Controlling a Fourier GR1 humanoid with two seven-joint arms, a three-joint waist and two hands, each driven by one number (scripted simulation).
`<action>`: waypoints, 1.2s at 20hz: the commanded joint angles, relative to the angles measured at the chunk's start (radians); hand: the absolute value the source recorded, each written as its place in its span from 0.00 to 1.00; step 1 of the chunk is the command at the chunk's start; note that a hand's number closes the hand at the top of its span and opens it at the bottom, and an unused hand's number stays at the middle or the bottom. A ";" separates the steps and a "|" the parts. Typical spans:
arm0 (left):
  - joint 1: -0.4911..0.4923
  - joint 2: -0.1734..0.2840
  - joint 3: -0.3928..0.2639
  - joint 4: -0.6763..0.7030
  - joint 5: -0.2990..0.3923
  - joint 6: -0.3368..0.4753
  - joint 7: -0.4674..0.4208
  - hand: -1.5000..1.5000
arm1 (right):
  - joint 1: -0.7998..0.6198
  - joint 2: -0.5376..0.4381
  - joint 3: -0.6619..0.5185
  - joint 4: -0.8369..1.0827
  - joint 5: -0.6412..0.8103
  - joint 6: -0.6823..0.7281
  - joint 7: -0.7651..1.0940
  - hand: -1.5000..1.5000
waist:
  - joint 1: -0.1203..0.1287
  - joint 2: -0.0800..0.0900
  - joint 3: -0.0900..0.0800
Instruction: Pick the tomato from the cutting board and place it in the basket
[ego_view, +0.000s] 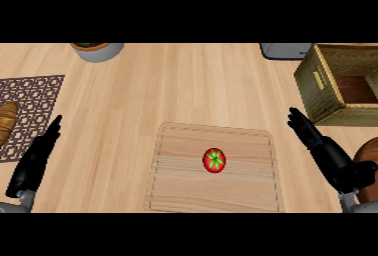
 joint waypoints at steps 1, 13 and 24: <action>-0.010 -0.062 -0.008 0.010 0.037 -0.028 0.012 0.50 | -0.091 0.049 0.055 -0.040 -0.021 0.070 0.043 1.00 | 0.030 0.000 0.018; 0.092 -0.205 -0.030 0.028 0.177 -0.081 0.056 0.50 | -0.284 0.304 0.558 -0.234 0.150 0.427 -0.119 0.00 | 0.038 -0.006 0.018; 0.155 -0.186 -0.003 -0.002 0.196 -0.113 0.038 0.50 | -0.700 0.083 0.269 -0.340 0.468 0.380 0.146 0.00 | 0.025 -0.009 0.015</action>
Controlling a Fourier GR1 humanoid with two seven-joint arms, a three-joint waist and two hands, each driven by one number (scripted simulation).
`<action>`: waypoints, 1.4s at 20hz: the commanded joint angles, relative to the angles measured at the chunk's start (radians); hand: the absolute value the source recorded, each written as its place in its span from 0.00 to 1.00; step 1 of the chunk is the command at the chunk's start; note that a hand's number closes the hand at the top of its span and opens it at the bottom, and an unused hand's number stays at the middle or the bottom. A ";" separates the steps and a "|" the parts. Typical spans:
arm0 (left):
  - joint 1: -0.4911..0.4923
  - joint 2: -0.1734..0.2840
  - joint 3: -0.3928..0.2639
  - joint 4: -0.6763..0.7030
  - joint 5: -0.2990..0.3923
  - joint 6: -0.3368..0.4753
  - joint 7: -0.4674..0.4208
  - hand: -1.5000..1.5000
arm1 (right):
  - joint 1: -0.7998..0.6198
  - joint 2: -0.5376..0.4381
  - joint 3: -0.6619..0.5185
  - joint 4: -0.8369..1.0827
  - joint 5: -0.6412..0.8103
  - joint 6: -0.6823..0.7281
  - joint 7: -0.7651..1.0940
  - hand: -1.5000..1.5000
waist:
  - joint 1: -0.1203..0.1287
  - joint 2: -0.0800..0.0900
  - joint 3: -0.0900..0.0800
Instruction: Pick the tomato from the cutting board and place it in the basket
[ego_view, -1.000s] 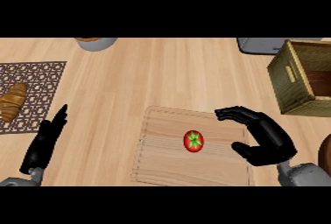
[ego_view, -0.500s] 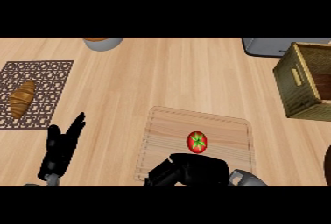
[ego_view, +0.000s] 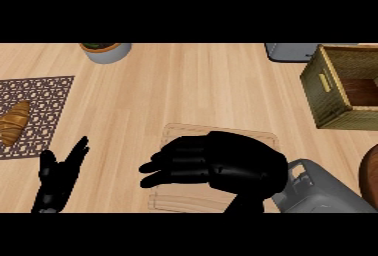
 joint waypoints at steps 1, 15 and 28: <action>0.043 -0.006 0.005 0.022 0.036 -0.033 0.017 0.50 | -0.171 -0.124 -0.128 -0.043 0.027 0.096 0.082 0.00 | -0.002 0.008 -0.009; 0.040 -0.049 -0.003 0.030 -0.008 -0.020 0.013 0.50 | -0.530 -0.380 -0.239 0.155 -0.132 0.692 0.082 0.00 | 0.011 0.017 -0.009; 0.052 -0.051 0.017 0.002 -0.046 -0.036 0.048 0.50 | -0.345 -0.255 -0.179 0.125 0.090 0.597 -0.023 0.00 | 0.007 0.017 -0.007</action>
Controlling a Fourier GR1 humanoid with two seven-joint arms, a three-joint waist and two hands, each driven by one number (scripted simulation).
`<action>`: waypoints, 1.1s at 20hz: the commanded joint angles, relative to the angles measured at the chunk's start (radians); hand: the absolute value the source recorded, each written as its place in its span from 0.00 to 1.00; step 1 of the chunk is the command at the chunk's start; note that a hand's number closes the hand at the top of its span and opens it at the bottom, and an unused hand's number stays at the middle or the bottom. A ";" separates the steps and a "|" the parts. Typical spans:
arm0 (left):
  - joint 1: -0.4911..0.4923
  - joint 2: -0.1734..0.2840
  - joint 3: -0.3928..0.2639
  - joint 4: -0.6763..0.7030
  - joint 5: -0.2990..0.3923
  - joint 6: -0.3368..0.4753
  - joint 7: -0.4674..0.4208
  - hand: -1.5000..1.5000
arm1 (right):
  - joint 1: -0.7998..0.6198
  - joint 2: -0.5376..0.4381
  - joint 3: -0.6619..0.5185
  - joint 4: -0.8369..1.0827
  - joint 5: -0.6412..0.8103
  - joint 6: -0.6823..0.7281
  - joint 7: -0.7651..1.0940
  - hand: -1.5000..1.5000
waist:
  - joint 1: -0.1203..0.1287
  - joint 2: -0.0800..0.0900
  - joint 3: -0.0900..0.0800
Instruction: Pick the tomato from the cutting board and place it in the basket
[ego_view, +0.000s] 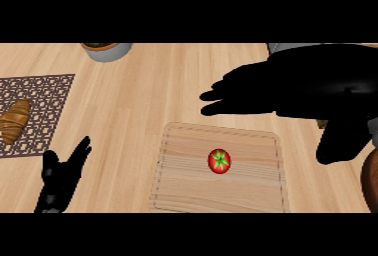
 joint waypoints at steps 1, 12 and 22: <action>0.008 -0.025 -0.003 0.053 0.014 -0.028 0.020 0.50 | 0.058 0.072 0.042 0.026 0.078 -0.018 -0.049 0.00 | 0.001 0.008 -0.009; -0.008 -0.062 0.008 0.043 -0.022 -0.023 0.049 0.50 | 0.212 0.205 0.163 0.030 0.346 -0.166 -0.109 0.00 | 0.000 0.007 -0.009; 0.044 -0.069 0.041 0.036 -0.038 -0.051 0.027 0.50 | 0.312 0.191 0.203 0.124 0.534 -0.264 -0.278 0.00 | -0.003 0.005 -0.009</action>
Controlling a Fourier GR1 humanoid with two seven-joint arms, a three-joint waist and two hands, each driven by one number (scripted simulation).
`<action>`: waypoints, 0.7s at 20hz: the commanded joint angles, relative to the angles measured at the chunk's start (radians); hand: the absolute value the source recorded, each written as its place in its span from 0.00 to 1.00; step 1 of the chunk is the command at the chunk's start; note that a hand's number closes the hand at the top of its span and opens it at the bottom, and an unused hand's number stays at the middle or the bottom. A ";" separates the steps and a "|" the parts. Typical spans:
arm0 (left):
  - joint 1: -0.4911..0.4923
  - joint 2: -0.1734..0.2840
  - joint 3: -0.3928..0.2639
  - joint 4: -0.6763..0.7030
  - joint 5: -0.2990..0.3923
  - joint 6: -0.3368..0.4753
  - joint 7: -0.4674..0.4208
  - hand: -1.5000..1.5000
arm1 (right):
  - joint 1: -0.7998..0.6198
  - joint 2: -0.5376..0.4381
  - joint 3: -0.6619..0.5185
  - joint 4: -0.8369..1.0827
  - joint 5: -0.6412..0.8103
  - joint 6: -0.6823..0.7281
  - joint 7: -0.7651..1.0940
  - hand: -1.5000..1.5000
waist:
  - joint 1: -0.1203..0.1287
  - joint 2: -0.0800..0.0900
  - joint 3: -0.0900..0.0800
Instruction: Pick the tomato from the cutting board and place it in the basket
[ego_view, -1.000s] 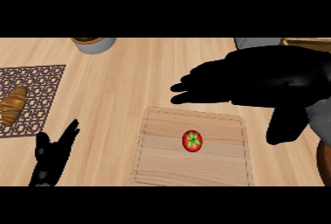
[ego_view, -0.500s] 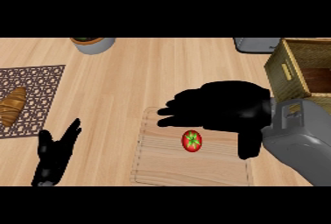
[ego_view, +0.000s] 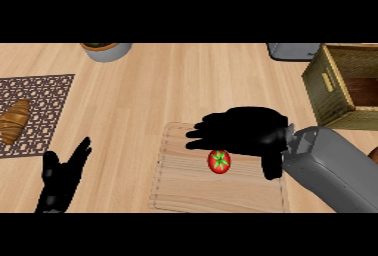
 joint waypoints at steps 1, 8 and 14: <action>0.014 -0.005 0.018 0.045 0.022 -0.048 0.007 0.50 | 0.060 0.000 0.016 0.051 0.091 -0.081 -0.102 0.00 | -0.002 0.005 -0.009; 0.035 -0.031 -0.002 0.001 -0.018 -0.041 0.039 0.50 | 0.053 0.093 0.005 0.168 0.175 -0.126 -0.137 0.00 | 0.001 0.004 -0.009; 0.027 -0.054 0.016 0.067 -0.035 -0.056 0.001 0.50 | 0.073 0.145 0.002 0.168 0.227 -0.111 -0.130 0.00 | -0.004 0.003 -0.009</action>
